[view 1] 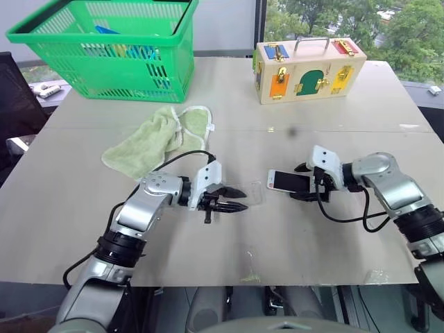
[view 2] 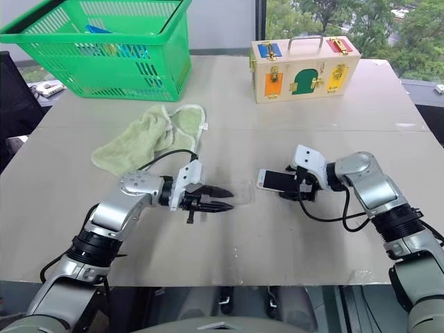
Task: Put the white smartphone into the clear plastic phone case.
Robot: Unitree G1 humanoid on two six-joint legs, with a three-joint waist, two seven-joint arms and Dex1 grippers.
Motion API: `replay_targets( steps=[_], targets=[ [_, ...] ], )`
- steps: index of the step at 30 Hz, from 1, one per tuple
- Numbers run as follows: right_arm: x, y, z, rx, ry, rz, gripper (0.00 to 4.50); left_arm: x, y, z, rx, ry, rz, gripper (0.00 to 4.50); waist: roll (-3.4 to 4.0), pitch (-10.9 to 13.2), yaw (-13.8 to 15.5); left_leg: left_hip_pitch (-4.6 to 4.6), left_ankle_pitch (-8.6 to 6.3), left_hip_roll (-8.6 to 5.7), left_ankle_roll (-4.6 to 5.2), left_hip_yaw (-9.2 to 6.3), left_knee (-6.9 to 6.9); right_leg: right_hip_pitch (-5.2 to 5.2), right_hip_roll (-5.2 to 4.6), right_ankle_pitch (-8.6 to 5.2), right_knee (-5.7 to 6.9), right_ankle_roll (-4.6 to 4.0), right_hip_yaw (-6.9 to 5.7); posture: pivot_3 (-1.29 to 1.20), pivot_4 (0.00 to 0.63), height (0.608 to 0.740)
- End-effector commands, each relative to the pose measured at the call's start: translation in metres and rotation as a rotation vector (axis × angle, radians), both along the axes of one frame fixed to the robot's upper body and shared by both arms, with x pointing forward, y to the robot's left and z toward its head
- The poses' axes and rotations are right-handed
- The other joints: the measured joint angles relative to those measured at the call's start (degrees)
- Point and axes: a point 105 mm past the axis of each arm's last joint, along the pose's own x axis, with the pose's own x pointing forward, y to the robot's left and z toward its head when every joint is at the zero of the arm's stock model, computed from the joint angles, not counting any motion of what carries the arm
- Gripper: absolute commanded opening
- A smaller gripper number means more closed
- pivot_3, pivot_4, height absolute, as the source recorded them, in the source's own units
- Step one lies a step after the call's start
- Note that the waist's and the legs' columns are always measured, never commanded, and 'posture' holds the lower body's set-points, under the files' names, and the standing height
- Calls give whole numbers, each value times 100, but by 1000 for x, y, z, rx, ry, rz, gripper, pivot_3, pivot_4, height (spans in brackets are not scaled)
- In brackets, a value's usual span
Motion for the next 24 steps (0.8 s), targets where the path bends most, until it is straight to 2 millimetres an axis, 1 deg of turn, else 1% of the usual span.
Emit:
replay_targets(
  steps=[1, 2, 4, 6, 10, 11, 13, 14, 19, 21, 24],
  targets=[
    [-4, -12, -13, -51, 36, -39, 4500, -11, 14, 27, -109, -19, 14, 3334, 0, 0, -11, 0, 0, 1, 0, 1, 0, -1, -1, 0, 0, 0, 1, 0, 150, 740],
    [-5, -13, -13, -50, 36, -40, 4500, -16, 18, 31, -125, -5, 13, 3787, 0, 0, -12, 1, 0, 2, 0, 1, 0, 0, -6, 0, -1, 0, 2, 0, 150, 740],
    [-7, -13, -13, -45, 41, -36, 4500, -24, 29, 41, -158, 2, 44, 3787, 1, 0, 7, 1, 0, 2, 0, 1, 0, 0, -13, 0, -2, 0, 2, 0, 150, 740],
    [-10, -13, -14, -41, 52, -29, 4500, -29, 37, 46, -180, -11, 84, 3787, 1, 0, 5, 0, 0, 0, 0, 0, 0, 1, -17, -1, -3, 0, -2, 0, 150, 740],
    [-11, -11, -17, -39, 67, -26, 4500, -34, 44, 43, -185, -27, 142, 3787, 2, -1, 17, 2, -1, -2, 0, -7, 0, 8, -29, -1, -10, 0, -8, 0, 150, 740],
    [-12, -10, -18, -35, 73, -19, 3947, -36, 45, 39, -175, -19, 148, 3823, 2, -1, 13, 4, -1, -2, 0, -9, 0, 12, -29, -1, -13, 0, -11, 0, 150, 740],
    [-12, -10, -18, -32, 77, -13, 3189, -38, 48, 31, -153, -8, 162, 3823, 2, -1, 4, 5, -1, -2, 0, -9, -1, 13, -27, -1, -14, 0, -11, 0, 150, 740],
    [-12, -10, -18, -32, 77, -13, 2920, -38, 48, 29, -145, -6, 168, 3823, 2, -1, 6, 6, -1, -1, 0, -9, -1, 13, -26, -1, -13, 0, -11, 0, 150, 740],
    [-10, -20, -15, -22, 61, -51, 2915, -33, 51, 19, -95, -5, 207, 3823, 2, -1, 17, 5, -1, -1, 0, -18, -1, 16, -26, -1, -14, -1, -21, 0, 150, 740],
    [-14, -25, -8, -7, 49, -58, 2915, -31, 50, 15, -73, 12, 198, 3823, 2, -1, 41, 3, -1, -2, 0, -18, -1, 17, -27, -1, -16, -1, -21, 0, 150, 740],
    [-28, -29, 6, 37, 27, -51, 2915, -29, 49, 1, 7, 30, 168, 3823, 5, 0, 127, -2, -2, -6, 0, -20, -2, 16, -25, -1, -22, 0, -26, 0, 150, 740]
  ],
)
